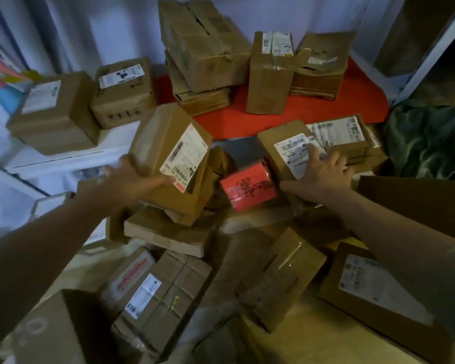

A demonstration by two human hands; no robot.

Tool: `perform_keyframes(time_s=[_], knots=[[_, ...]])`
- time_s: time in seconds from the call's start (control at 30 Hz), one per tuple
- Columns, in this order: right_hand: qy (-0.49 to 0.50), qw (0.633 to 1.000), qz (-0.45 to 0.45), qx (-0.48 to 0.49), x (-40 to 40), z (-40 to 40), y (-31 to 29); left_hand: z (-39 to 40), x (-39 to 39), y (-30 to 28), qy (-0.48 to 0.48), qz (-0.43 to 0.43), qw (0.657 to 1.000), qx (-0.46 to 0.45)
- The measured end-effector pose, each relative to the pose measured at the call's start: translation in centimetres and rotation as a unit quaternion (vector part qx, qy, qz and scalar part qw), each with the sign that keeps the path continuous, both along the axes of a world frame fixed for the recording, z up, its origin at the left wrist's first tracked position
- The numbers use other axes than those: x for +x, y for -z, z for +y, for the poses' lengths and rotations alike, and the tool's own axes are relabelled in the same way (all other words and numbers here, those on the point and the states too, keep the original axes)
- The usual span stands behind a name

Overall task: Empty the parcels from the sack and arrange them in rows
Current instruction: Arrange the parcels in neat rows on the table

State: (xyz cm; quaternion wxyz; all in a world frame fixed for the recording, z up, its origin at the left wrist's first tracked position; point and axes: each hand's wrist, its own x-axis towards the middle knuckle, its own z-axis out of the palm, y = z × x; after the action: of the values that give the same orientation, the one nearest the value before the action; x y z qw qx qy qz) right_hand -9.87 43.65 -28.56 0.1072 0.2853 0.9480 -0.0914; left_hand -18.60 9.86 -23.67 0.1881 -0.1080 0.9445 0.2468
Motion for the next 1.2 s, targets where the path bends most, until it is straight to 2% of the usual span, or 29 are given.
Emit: perform_keyframes(time_s=[0.07, 0.17, 0.23, 0.27, 0.33, 0.4, 0.43, 0.47, 0.57, 0.7, 0.83, 0.97, 1.03, 1.13, 1.2], knots=[[-0.016, 1.0, -0.018, -0.016, 1.1, -0.8, 0.2, -1.7, 2.8, -0.9, -0.033, -0.057, 0.995, 0.08], [-0.122, 0.989, 0.042, 0.071, 2.8, -2.1, 0.5, -4.3, 6.2, -1.1, -0.071, -0.141, 0.977, 0.145], [-0.259, 0.95, 0.093, 0.146, 3.5, -3.7, 0.5, -5.4, 7.3, -0.2, -0.103, -0.157, 0.967, 0.173], [-0.329, 0.922, 0.102, 0.177, 3.5, -4.7, 0.5, -5.7, 7.4, 0.5, -0.125, -0.114, 0.971, 0.168], [-0.432, 0.867, 0.088, 0.232, 2.8, -6.5, 1.0, -6.2, 6.9, 2.0, -0.136, 0.048, 0.985, 0.099], [-0.49, 0.824, 0.022, 0.285, 1.8, -7.5, 1.9, -5.1, 6.7, 2.9, -0.027, 0.161, 0.986, -0.038], [-0.497, 0.81, -0.017, 0.31, 1.3, -7.4, 2.6, -4.4, 6.7, 3.4, 0.051, 0.182, 0.976, -0.11], [-0.488, 0.805, -0.049, 0.333, 1.1, -6.8, 3.0, -3.5, 6.6, 4.0, 0.12, 0.168, 0.966, -0.157], [-0.412, 0.822, -0.137, 0.368, 1.7, -3.4, 3.5, -1.4, 6.3, 4.9, 0.209, 0.1, 0.944, -0.235], [-0.333, 0.851, -0.194, 0.358, 3.0, -0.1, 2.4, -3.9, 7.1, 4.9, 0.214, 0.112, 0.933, -0.266], [-0.347, 0.887, -0.105, 0.285, 1.7, -1.7, 2.4, -7.0, 11.5, 5.1, 0.199, 0.163, 0.938, -0.23], [-0.424, 0.875, 0.036, 0.232, -1.3, -7.4, 2.7, -9.2, 16.2, 5.4, 0.211, 0.168, 0.936, -0.226], [-0.46, 0.861, 0.078, 0.203, -3.1, -11.5, 2.8, -9.6, 17.6, 5.4, 0.204, 0.171, 0.936, -0.23], [-0.502, 0.845, 0.084, 0.163, -5.7, -17.6, 3.2, -9.4, 18.0, 4.8, 0.165, 0.187, 0.94, -0.233], [-0.54, 0.822, 0.057, 0.172, -6.8, -20.3, 4.0, -9.2, 17.5, 4.8, 0.185, 0.215, 0.923, -0.261]])
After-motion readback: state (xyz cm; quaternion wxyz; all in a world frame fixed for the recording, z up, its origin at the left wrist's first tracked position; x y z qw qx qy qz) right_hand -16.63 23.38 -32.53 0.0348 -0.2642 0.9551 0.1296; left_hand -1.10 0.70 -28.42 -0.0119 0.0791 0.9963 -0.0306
